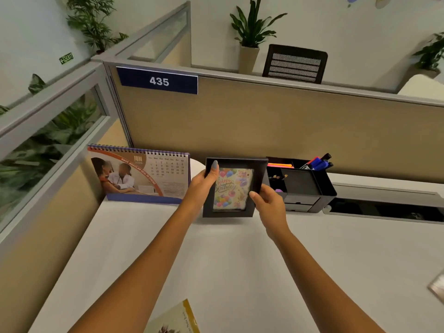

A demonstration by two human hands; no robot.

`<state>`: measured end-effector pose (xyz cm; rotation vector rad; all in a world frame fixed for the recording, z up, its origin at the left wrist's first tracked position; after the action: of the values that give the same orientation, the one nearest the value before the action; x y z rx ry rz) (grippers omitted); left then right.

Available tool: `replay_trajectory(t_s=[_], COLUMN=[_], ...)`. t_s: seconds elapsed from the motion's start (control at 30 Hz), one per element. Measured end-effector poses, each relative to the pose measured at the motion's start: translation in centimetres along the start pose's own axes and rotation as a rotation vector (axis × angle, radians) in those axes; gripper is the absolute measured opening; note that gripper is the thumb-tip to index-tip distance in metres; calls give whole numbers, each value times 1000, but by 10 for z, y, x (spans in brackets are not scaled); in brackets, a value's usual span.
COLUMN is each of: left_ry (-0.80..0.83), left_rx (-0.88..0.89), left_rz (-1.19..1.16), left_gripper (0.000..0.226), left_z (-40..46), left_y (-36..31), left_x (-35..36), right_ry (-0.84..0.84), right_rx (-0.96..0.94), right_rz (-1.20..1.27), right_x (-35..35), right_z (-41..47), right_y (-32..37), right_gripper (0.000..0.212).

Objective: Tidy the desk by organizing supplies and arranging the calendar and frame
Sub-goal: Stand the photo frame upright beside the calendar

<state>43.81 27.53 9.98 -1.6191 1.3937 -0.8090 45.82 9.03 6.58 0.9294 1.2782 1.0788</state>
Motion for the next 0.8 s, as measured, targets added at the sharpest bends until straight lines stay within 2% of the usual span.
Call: replay_trajectory(t_s=[0.2, 0.43, 0.63, 0.8], left_ry=[-46, -33, -52, -41], left_rx=[-9, -45, -66, -80], left_rz=[29, -1, -43, -54], left_gripper=[40, 46, 44, 46], left_z=[38, 72, 85, 91], left_y=[-10, 6, 12, 26], left_x=[10, 20, 22, 22], right_ry=[-93, -93, -70, -47], right_rx=[-61, -64, -55, -13], right_rz=[-78, -254, -372, -363], right_x=[-2, 3, 12, 19], right_z=[28, 42, 46, 42], right_y=[-4, -22, -32, -40], right_gripper=[27, 32, 49, 60])
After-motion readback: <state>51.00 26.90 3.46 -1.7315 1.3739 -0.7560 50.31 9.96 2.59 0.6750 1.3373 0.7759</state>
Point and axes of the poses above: each hand's wrist, its own z-axis towards the middle knuckle, its own x-axis out of the palm, y = z × x, the point moved 7 cm from there along z, towards the middle knuckle, and after that the axes turned 10 degrees about -x, right-handed, at the moved point
